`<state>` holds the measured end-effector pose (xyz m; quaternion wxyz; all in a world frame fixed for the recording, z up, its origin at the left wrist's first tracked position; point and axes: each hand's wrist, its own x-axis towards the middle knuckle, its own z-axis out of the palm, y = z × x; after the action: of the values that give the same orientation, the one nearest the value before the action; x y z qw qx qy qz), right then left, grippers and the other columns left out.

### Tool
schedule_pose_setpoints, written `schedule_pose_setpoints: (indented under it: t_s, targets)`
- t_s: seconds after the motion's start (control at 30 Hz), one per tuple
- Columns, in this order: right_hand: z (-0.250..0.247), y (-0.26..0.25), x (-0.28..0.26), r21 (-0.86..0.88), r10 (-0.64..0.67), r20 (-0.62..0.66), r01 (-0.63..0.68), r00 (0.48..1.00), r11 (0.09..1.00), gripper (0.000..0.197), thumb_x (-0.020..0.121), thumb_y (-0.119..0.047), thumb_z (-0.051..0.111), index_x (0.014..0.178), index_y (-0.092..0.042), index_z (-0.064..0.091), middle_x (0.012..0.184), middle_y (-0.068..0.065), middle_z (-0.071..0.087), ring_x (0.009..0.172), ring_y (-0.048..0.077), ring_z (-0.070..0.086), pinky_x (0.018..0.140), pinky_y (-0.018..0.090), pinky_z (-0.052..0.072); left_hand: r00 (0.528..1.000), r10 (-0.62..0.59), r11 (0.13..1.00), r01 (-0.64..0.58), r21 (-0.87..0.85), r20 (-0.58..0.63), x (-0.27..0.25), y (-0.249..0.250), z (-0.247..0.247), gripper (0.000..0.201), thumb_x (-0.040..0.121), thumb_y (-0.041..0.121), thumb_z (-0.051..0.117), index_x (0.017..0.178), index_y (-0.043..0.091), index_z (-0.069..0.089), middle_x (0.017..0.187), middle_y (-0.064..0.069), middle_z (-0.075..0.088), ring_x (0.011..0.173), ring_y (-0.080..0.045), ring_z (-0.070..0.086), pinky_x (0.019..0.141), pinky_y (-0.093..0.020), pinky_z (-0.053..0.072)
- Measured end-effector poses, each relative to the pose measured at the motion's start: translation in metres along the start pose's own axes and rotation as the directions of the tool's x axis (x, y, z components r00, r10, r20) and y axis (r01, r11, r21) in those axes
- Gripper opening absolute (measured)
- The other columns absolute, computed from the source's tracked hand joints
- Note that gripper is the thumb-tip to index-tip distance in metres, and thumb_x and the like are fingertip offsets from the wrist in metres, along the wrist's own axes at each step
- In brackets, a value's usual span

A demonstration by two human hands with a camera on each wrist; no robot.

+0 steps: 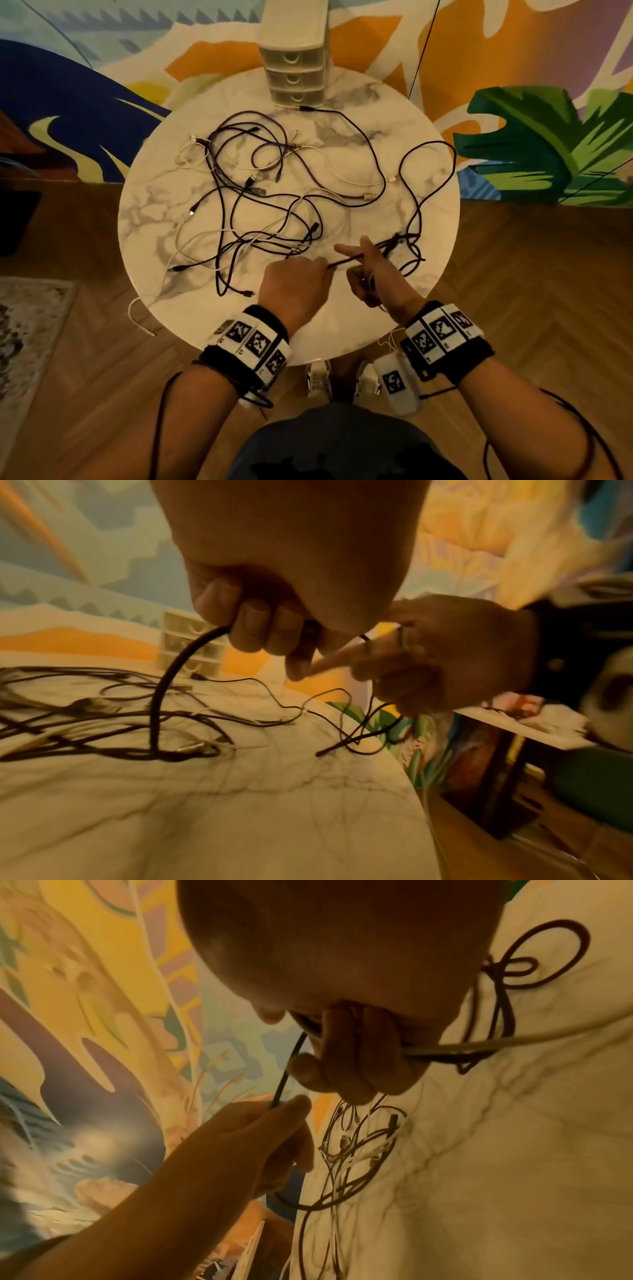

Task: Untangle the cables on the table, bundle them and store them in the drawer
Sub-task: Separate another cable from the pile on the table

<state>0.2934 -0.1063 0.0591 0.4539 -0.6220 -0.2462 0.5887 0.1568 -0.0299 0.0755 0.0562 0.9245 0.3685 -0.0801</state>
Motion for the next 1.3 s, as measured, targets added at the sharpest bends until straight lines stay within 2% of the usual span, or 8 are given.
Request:
schedule_pose_setpoints:
  t_s: [0.17, 0.33, 0.5, 0.6, 0.73, 0.93, 1.03, 1.3]
  targets:
    - [0.01, -0.001, 0.014, 0.126, -0.012, -0.051, 0.019, 0.999, 0.992, 0.061, 0.101, -0.043, 0.029, 0.085, -0.006, 0.075, 0.039, 0.001, 0.027, 0.037, 0.013, 0.021, 0.042, 0.024, 0.016, 0.996, 0.077, 0.991, -0.071, -0.114, 0.051, -0.012, 0.007, 0.016, 0.033, 0.098, 0.037, 0.034, 0.086, 0.017, 0.057, 0.08, -0.004, 0.061, 0.075, -0.023, 0.057, 0.058, -0.031, 0.037]
    - [0.001, -0.003, 0.009, 0.293, -0.008, -0.122, 0.044, 0.992, 0.955, 0.064, 0.103, -0.038, 0.025, 0.082, 0.001, 0.071, 0.038, -0.002, 0.025, 0.038, 0.011, 0.016, 0.044, 0.024, 0.01, 0.972, -0.014, 0.927, 0.1, -0.361, 0.233, -0.014, -0.068, 0.069, 0.029, 0.093, 0.031, 0.043, 0.102, 0.014, 0.064, 0.105, -0.009, 0.062, 0.103, -0.03, 0.054, 0.084, -0.035, 0.041]
    - [-0.019, -0.002, 0.002, 0.304, -0.02, -0.281, 0.109, 0.959, 0.947, 0.064, 0.102, -0.042, 0.028, 0.074, -0.005, 0.072, 0.039, -0.002, 0.027, 0.042, 0.014, 0.016, 0.049, 0.031, 0.008, 0.917, -0.379, 0.847, 0.292, -0.445, -0.12, -0.008, -0.115, 0.078, 0.027, 0.092, 0.02, 0.046, 0.102, 0.008, 0.067, 0.101, -0.015, 0.065, 0.096, -0.035, 0.058, 0.083, -0.038, 0.045]
    - [-0.034, -0.002, 0.003, 0.333, -0.031, -0.409, 0.181, 0.912, 0.926, 0.063, 0.102, -0.043, 0.028, 0.074, -0.008, 0.072, 0.043, -0.004, 0.032, 0.039, 0.01, 0.019, 0.045, 0.026, 0.01, 0.951, -0.176, 0.764, 0.295, -0.574, 0.254, -0.009, -0.09, 0.066, 0.025, 0.097, 0.027, 0.046, 0.098, 0.013, 0.066, 0.092, -0.013, 0.069, 0.085, -0.029, 0.064, 0.075, -0.031, 0.047]
    - [-0.059, -0.011, -0.009, 0.294, -0.05, -0.521, 0.235, 0.852, 0.927, 0.063, 0.101, -0.046, 0.027, 0.078, -0.008, 0.072, 0.048, -0.004, 0.032, 0.04, 0.008, 0.021, 0.041, 0.022, 0.014, 0.596, 0.234, 0.896, 0.174, -0.408, 0.768, -0.013, -0.028, 0.052, 0.028, 0.091, 0.041, 0.054, 0.089, 0.017, 0.067, 0.09, -0.004, 0.069, 0.081, -0.017, 0.062, 0.08, -0.031, 0.05]
    - [-0.097, -0.011, -0.061, 0.084, -0.206, -0.593, 0.313, 0.779, 0.946, 0.06, 0.1, -0.045, 0.032, 0.071, -0.011, 0.072, 0.052, 0.012, 0.038, 0.041, 0.012, 0.033, 0.041, 0.022, 0.029, 0.87, 0.409, 0.76, -0.157, -0.63, 0.276, 0.017, 0.099, -0.027, 0.043, 0.086, 0.045, 0.061, 0.124, 0.028, 0.051, 0.118, 0.012, 0.051, 0.079, 0.009, 0.05, 0.067, -0.007, 0.035]
    - [-0.132, -0.009, -0.086, -0.026, -0.275, -0.668, 0.348, 0.692, 0.937, 0.058, 0.098, -0.048, 0.036, 0.071, -0.012, 0.073, 0.067, 0.03, 0.057, 0.055, 0.024, 0.052, 0.053, 0.03, 0.044, 0.859, 0.485, 0.665, -0.238, -0.708, 0.166, 0.031, 0.177, -0.054, 0.006, 0.095, 0.029, 0.051, 0.093, 0.027, 0.055, 0.083, 0.008, 0.062, 0.061, 0.004, 0.055, 0.055, -0.012, 0.038]
    - [-0.247, 0.048, -0.154, -0.211, -0.268, -0.708, 0.167, 0.653, 0.963, 0.061, 0.1, -0.041, 0.033, 0.055, -0.008, 0.058, 0.037, -0.014, 0.051, 0.036, -0.001, 0.048, 0.051, 0.017, 0.034, 0.95, 0.207, 0.33, -0.291, -0.898, -0.232, 0.072, 0.25, -0.082, 0.033, 0.1, 0.022, 0.038, 0.075, 0.012, 0.058, 0.046, 0.011, 0.038, 0.042, -0.002, 0.03, 0.046, -0.022, 0.023]
